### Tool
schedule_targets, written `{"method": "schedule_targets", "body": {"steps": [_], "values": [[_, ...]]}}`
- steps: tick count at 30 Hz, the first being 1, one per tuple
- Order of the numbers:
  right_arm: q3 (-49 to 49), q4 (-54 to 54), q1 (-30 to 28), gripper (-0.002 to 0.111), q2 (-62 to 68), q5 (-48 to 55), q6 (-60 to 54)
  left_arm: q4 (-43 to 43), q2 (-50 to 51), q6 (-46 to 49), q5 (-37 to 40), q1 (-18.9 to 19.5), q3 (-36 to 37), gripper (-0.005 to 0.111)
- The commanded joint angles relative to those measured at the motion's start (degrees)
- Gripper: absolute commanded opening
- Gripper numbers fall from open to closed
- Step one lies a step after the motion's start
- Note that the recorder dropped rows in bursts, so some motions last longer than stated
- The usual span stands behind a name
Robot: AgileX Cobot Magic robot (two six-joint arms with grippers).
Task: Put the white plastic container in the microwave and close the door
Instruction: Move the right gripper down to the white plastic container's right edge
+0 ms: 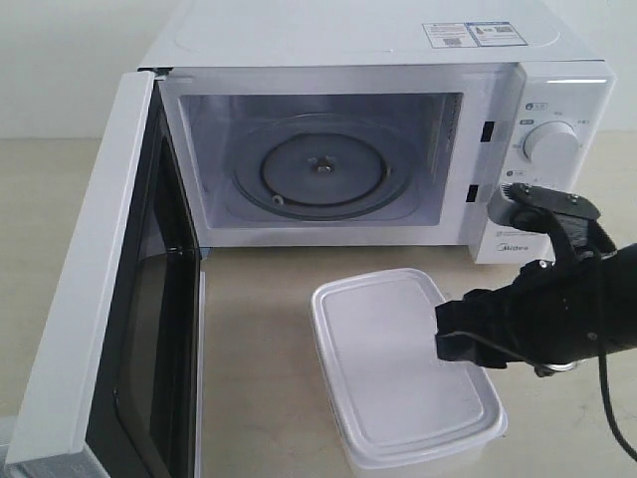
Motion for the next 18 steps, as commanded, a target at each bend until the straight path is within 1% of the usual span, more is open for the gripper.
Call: {"method": "schedule_targets", "body": {"steps": [1, 3, 4, 6, 8, 11, 14, 18], "values": [[-2.93, 20.16, -1.0, 0.05, 0.07, 9.51, -15.37, -0.53, -0.18, -0.57, 0.03, -0.02, 0.2, 0.004], [-4.56, 24.97, -3.74, 0.05, 0.07, 14.63, -18.78, -0.53, -0.18, -0.57, 0.03, -0.02, 0.2, 0.004], [-5.35, 25.15, -5.77, 0.05, -0.08, 16.69, -19.02, -0.53, -0.18, -0.57, 0.03, -0.02, 0.2, 0.004], [-6.26, 23.4, -9.67, 0.05, -0.55, 20.79, -19.02, -0.53, -0.18, -0.57, 0.03, -0.02, 0.2, 0.004], [-7.73, 21.07, -15.03, 0.05, -0.47, 28.19, -19.02, -0.53, -0.18, -0.57, 0.03, -0.02, 0.2, 0.004], [-9.7, 19.69, -22.39, 0.05, 1.6, 36.22, -21.14, -0.53, -0.18, -0.57, 0.03, -0.02, 0.2, 0.004], [-10.07, 18.81, -25.5, 0.05, 5.12, 39.17, -23.86, -0.53, -0.18, -0.57, 0.03, -0.02, 0.2, 0.004], [-10.07, 20.36, -25.56, 0.05, 12.49, 37.0, -30.4, -0.53, -0.18, -0.57, 0.03, -0.02, 0.2, 0.004]]}}
